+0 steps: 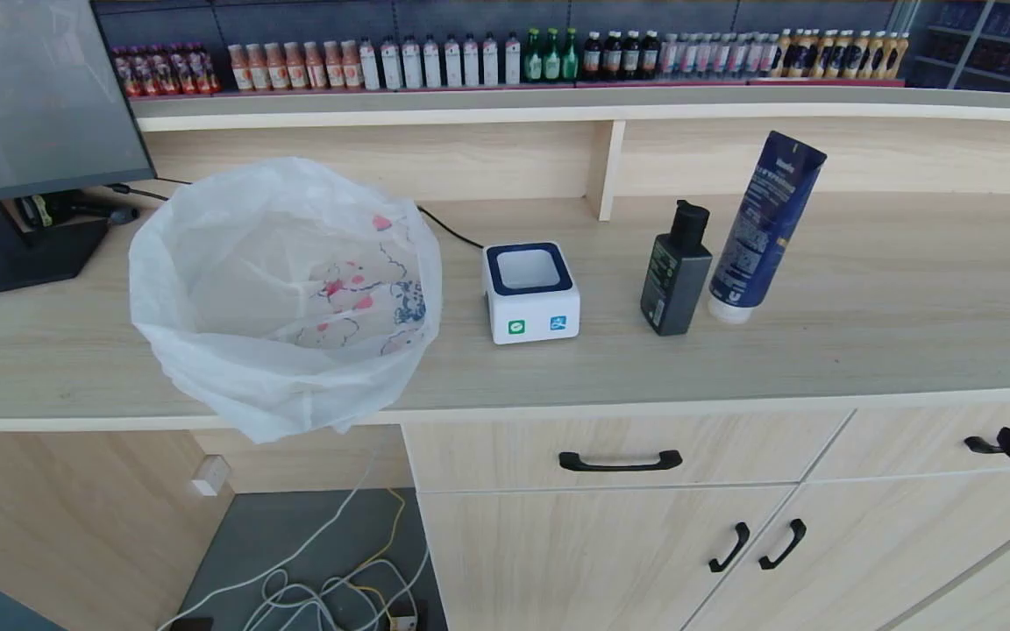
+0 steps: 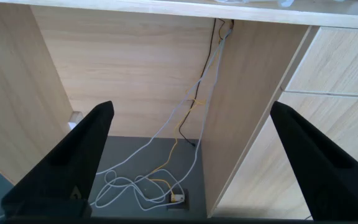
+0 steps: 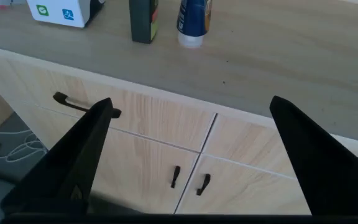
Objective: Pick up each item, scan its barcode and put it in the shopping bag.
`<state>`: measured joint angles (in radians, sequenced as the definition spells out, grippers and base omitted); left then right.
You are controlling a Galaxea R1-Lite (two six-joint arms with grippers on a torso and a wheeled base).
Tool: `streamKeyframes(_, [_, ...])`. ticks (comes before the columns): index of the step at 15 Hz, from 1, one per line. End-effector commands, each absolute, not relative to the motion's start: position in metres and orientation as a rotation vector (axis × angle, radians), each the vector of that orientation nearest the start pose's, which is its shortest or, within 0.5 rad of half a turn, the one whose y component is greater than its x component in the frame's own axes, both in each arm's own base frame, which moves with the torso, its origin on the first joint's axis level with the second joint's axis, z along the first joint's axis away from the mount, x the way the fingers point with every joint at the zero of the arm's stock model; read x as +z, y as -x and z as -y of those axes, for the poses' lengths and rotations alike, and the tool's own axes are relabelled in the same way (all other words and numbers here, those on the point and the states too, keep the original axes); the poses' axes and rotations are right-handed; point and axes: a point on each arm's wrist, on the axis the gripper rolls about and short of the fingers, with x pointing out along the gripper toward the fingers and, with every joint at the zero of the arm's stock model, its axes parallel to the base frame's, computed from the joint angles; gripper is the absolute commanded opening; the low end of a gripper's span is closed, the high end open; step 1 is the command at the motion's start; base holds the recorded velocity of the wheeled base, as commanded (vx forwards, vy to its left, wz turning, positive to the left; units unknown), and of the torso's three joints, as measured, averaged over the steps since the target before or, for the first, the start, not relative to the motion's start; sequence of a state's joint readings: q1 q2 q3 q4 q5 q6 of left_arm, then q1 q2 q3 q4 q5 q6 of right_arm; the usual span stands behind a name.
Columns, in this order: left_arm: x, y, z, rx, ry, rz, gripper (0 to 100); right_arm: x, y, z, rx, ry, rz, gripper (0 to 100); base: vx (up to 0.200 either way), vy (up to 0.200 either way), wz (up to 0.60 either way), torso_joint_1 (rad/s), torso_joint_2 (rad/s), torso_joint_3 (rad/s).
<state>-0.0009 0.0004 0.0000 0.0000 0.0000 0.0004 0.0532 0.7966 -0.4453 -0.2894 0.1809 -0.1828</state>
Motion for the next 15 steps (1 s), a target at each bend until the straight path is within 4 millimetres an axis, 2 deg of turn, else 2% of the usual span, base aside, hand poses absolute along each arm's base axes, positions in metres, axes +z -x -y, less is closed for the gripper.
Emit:
streamKeyframes(1, [0.075,0.023,0.0,0.0,0.0,0.0,100,0.226,-0.117,-0.016,0.294,0.179,-0.099,100,0.0,0.0,0.0,0.0,0.0,0.0])
streamKeyframes(3, [0.075,0.023,0.0,0.0,0.0,0.0,100,0.236,-0.134,-0.024,0.342,0.177,-0.102,100,0.0,0.0,0.0,0.0,0.0,0.0])
streamKeyframes(4, [0.075,0.023,0.0,0.0,0.0,0.0,100,0.235,-0.146,-0.029,0.36,0.18,-0.099,100,0.0,0.0,0.0,0.0,0.0,0.0])
streamKeyframes(6, [0.075,0.023,0.0,0.0,0.0,0.0,100,0.233,-0.159,-0.04,0.389,0.181,-0.025,100,0.0,0.0,0.0,0.0,0.0,0.0])
streamKeyframes(7, [0.075,0.023,0.0,0.0,0.0,0.0,100,0.231,-0.167,-0.049,0.388,0.17,0.026,100,0.0,0.0,0.0,0.0,0.0,0.0])
streamKeyframes(8, [0.075,0.023,0.0,-0.002,0.0,0.0,100,0.229,-0.172,-0.071,0.39,0.106,0.062,100,0.0,0.0,0.0,0.0,0.0,0.0])
streamKeyframes(11, [0.075,0.023,0.0,-0.002,0.0,0.0,100,0.23,-0.176,-0.107,0.359,-0.078,0.063,100,0.0,0.0,0.0,0.0,0.0,0.0])
streamKeyframes(13, [0.075,0.023,0.0,-0.002,0.0,0.0,100,0.237,-0.178,-0.108,0.36,-0.097,0.085,100,0.0,0.0,0.0,0.0,0.0,0.0])
streamKeyframes(15, [0.075,0.023,0.0,-0.002,0.0,0.0,100,0.233,-0.177,-0.108,0.363,-0.091,0.083,100,0.0,0.0,0.0,0.0,0.0,0.0])
